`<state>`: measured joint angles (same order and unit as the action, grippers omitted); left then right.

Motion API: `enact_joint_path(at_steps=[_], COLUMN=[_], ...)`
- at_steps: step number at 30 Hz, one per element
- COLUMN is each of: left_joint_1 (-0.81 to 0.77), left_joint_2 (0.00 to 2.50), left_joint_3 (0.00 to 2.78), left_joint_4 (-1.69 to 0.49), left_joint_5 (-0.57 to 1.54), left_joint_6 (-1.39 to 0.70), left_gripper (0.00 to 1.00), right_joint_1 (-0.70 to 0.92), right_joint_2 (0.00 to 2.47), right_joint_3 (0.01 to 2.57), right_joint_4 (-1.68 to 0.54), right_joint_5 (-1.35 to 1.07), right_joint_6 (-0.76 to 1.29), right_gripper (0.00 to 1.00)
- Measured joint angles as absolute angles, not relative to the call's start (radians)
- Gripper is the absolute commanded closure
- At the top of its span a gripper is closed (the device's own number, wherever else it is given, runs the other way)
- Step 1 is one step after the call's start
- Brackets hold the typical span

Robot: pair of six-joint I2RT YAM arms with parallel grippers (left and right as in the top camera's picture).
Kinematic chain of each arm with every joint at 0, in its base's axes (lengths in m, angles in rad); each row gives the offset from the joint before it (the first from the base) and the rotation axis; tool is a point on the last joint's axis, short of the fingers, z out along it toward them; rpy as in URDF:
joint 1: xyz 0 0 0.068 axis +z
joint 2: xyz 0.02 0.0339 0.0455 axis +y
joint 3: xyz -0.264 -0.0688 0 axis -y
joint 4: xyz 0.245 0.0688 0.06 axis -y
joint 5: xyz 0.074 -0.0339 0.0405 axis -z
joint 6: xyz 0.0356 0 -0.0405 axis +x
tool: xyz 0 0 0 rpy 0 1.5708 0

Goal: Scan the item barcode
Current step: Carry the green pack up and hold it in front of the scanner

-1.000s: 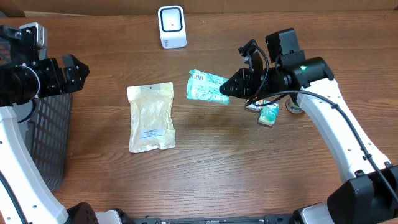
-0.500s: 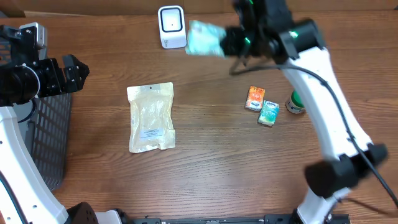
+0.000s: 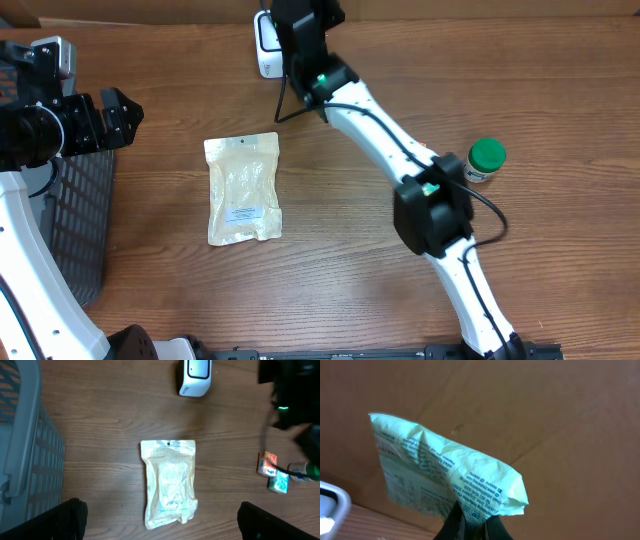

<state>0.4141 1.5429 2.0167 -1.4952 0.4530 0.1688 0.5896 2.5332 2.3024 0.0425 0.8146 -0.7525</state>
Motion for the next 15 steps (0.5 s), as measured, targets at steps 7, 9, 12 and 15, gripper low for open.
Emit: enact_joint_path(at_steps=[7,9,12,15], left_joint_1=[0.414,0.414,0.414,0.414], left_joint_2=[1.543,1.543,1.543,1.543], left_joint_3=[2.017,2.017,2.017,2.017], left_joint_4=[-1.495,-1.495,-1.495,-1.495], left_joint_5=[0.453,0.453,0.453,0.453], left_joint_6=[0.169,0.169,0.169,0.169], left_gripper=[0.0,0.01,0.0,0.01], right_joint_1=[0.582,0.583,0.59,0.598], right_joint_2=[2.643,2.644,2.644,2.644], right_joint_3=[2.301,2.301,2.302,2.302], right_joint_4=[0.123,0.124,0.123,0.051], right_joint_5=[0.831,0.822,0.815,0.79], right_joint_6=[-1.053,-1.087,-1.122,-1.14], right_gripper=[0.96,0.96,0.96,0.96])
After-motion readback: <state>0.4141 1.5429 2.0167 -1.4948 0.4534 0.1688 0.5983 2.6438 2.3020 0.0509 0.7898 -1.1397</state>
